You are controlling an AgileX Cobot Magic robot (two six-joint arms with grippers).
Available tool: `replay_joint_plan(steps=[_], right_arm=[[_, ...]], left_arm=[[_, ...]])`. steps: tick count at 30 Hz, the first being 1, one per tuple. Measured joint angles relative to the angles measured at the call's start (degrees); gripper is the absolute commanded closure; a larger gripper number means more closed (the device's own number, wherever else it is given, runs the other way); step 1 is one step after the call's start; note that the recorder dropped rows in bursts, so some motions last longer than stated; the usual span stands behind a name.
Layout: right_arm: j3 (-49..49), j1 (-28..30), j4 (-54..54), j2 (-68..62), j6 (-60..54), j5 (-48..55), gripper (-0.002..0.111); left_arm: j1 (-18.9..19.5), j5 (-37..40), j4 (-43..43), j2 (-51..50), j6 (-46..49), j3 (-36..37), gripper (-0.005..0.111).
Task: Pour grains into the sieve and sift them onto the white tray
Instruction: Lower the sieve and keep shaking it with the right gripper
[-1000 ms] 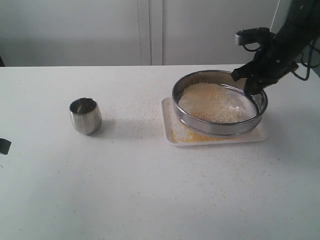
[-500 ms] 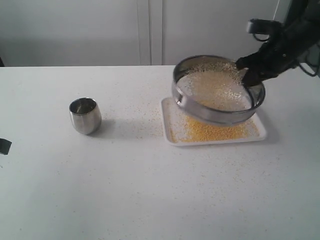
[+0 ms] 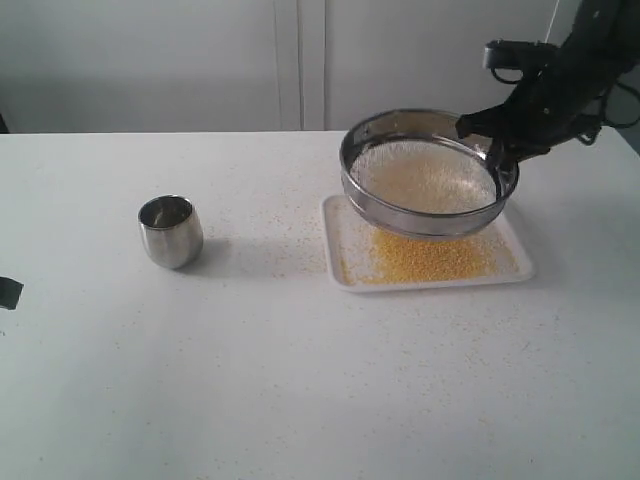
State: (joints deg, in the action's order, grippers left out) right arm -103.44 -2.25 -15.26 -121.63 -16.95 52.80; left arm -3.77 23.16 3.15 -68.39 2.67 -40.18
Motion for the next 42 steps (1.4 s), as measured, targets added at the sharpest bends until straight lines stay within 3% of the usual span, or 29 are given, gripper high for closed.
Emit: replay_joint_plan(steps=[2,3,4,5,6,8,9,11,12,14,15,17,19,23,27,28,29,32,33,36,38,42], right_arm=[[-0.25,-1.15,-6.86,0.25,-15.5,3.68,0.108],[-0.25,-2.11,-5.07,0.35,-13.44,4.3,0.108],[-0.25,-2.88,1.17,0.35,0.77,2.42,0.108],[-0.25,-2.4,2.91,0.23,7.22,0.57,0.108],[-0.25,-1.07,1.02,0.09,3.84,-1.06,0.108],[-0.34,-1.51,-5.17,0.09,-16.07,4.45,0.108],[-0.22,-2.82,-2.63,0.19,-15.43,6.71,0.108],[-0.12,-3.45,6.71,0.08,7.22,3.13,0.108],[-0.12,-2.41,7.28,0.08,8.84,1.2,0.108],[-0.35,-1.16,0.83,0.08,-10.46,4.49,0.108],[-0.35,-1.93,0.39,0.19,-13.8,7.75,0.108],[-0.08,-2.73,6.79,0.08,3.79,6.13,0.108],[-0.08,-1.55,7.04,0.08,9.09,3.06,0.108],[-0.29,-1.3,-0.13,0.08,-11.14,6.13,0.108],[-0.07,-2.62,8.3,-0.01,10.29,3.36,0.108],[-0.07,-2.27,8.61,-0.01,11.33,2.02,0.108],[-0.07,-1.95,7.92,-0.01,8.68,1.59,0.108],[-0.32,-1.67,3.33,-0.01,-13.4,6.31,0.108],[-0.2,-2.04,3.88,-0.01,-14.63,8.72,0.108],[0.11,-2.48,8.89,-0.13,5.02,4.98,0.108],[0.11,-1.65,8.64,-0.13,9.12,0.9,0.108],[-0.28,-1.5,1.61,-0.03,-11.39,3.76,0.108]], left_arm=[[0.0,0.0,0.0,0.0,0.0,0.0,0.107],[0.0,0.0,0.0,0.0,0.0,0.0,0.107],[0.0,0.0,0.0,0.0,0.0,0.0,0.107],[0.0,0.0,0.0,0.0,0.0,0.0,0.107],[0.0,0.0,0.0,0.0,0.0,0.0,0.107],[0.0,0.0,0.0,0.0,0.0,0.0,0.107],[0.0,0.0,0.0,0.0,0.0,0.0,0.107],[0.0,0.0,0.0,0.0,0.0,0.0,0.107],[0.0,0.0,0.0,0.0,0.0,0.0,0.107],[0.0,0.0,0.0,0.0,0.0,0.0,0.107],[0.0,0.0,0.0,0.0,0.0,0.0,0.107],[0.0,0.0,0.0,0.0,0.0,0.0,0.107],[0.0,0.0,0.0,0.0,0.0,0.0,0.107],[0.0,0.0,0.0,0.0,0.0,0.0,0.107],[0.0,0.0,0.0,0.0,0.0,0.0,0.107],[0.0,0.0,0.0,0.0,0.0,0.0,0.107],[0.0,0.0,0.0,0.0,0.0,0.0,0.107],[0.0,0.0,0.0,0.0,0.0,0.0,0.107],[0.0,0.0,0.0,0.0,0.0,0.0,0.107],[0.0,0.0,0.0,0.0,0.0,0.0,0.107],[0.0,0.0,0.0,0.0,0.0,0.0,0.107],[0.0,0.0,0.0,0.0,0.0,0.0,0.107]])
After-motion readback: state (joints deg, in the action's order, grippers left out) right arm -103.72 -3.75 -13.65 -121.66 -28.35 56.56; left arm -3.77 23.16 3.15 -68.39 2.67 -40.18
